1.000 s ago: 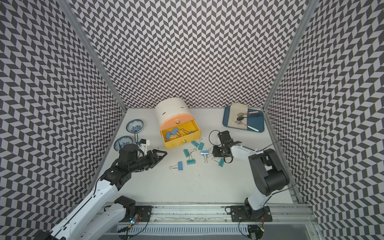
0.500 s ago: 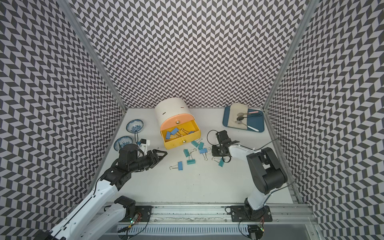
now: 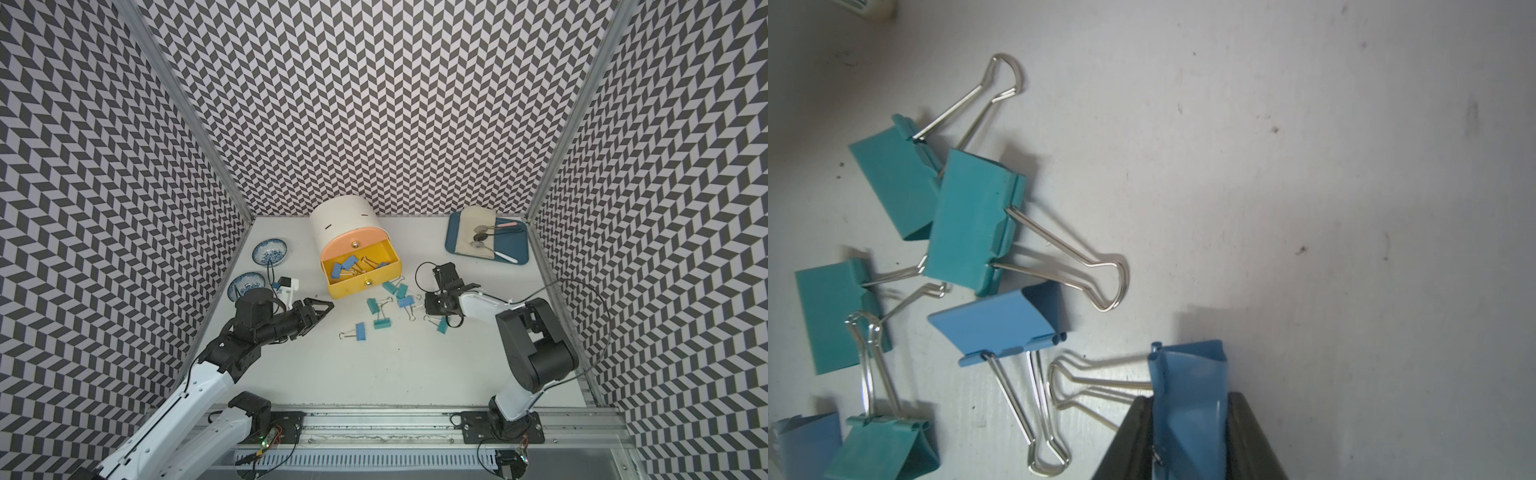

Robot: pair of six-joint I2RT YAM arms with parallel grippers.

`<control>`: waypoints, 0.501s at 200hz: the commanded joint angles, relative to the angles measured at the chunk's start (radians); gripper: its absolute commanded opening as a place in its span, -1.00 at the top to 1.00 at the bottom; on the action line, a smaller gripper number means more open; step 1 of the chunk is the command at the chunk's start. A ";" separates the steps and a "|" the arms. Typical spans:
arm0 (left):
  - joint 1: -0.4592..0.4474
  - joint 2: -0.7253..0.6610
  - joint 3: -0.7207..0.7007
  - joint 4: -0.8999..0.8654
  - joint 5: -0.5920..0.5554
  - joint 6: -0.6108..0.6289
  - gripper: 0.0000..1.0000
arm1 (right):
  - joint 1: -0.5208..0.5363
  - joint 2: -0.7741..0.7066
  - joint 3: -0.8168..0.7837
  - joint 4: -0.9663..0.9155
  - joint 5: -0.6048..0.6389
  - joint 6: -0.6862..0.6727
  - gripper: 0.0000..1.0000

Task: Put the binder clips in the drawer according to color
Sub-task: Pick up the binder clip at the center of the board.

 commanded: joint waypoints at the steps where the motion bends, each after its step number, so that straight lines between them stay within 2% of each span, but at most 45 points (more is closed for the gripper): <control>1: -0.006 -0.014 0.039 0.011 0.005 0.016 -0.11 | 0.007 -0.052 -0.008 -0.011 0.005 0.008 0.42; 100: -0.004 0.015 0.139 -0.009 -0.010 0.036 -0.11 | 0.004 -0.213 0.053 -0.092 0.012 0.018 0.45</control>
